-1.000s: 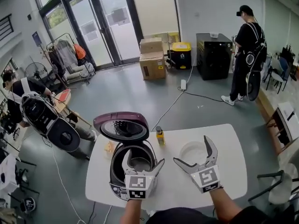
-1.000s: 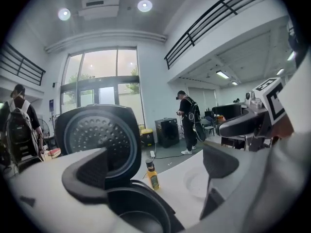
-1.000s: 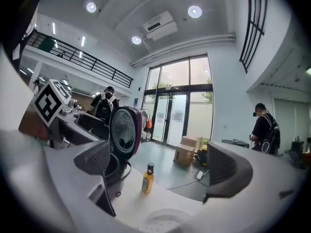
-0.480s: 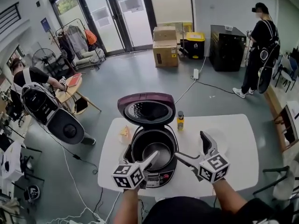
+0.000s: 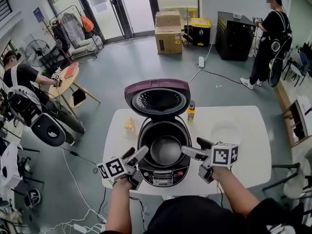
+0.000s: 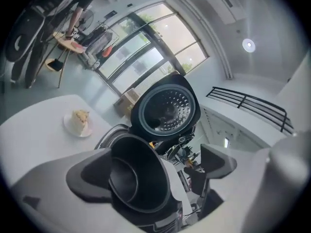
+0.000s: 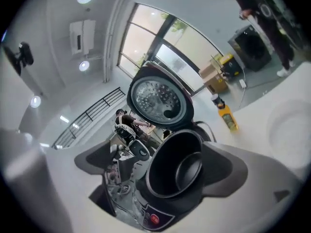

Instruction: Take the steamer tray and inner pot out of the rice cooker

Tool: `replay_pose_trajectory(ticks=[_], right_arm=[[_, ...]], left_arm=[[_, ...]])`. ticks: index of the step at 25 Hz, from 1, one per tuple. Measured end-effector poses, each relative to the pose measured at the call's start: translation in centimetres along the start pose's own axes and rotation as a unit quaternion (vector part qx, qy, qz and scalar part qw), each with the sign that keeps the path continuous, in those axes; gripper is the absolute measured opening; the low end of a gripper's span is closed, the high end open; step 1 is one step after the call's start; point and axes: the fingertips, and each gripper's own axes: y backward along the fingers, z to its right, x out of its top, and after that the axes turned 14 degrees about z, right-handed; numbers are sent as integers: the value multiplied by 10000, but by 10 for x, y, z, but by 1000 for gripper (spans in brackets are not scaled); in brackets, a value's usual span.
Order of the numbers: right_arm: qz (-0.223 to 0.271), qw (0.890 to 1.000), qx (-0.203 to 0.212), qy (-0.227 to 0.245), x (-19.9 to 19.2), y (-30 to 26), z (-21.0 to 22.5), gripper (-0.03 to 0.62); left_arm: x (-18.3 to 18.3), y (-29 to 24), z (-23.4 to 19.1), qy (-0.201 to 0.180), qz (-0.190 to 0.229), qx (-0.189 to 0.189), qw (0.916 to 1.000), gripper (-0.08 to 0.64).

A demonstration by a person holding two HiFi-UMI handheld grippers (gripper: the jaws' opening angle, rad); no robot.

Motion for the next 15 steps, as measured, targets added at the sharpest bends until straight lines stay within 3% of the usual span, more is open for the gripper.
replay_pose_trajectory(ticks=[3, 8, 15], right_arm=[[-69, 9943, -51, -1064, -10, -6, 14, 584], [-139, 9768, -68, -2138, -23, -13, 30, 578], [-248, 9610, -168, -2749, -40, -18, 41, 575]], left_arm=[[2, -3, -13, 752, -13, -227, 9969, 561], [1, -6, -30, 1570, -101, -285, 9871, 549], [-10, -10, -43, 2015, -282, -215, 9789, 537]])
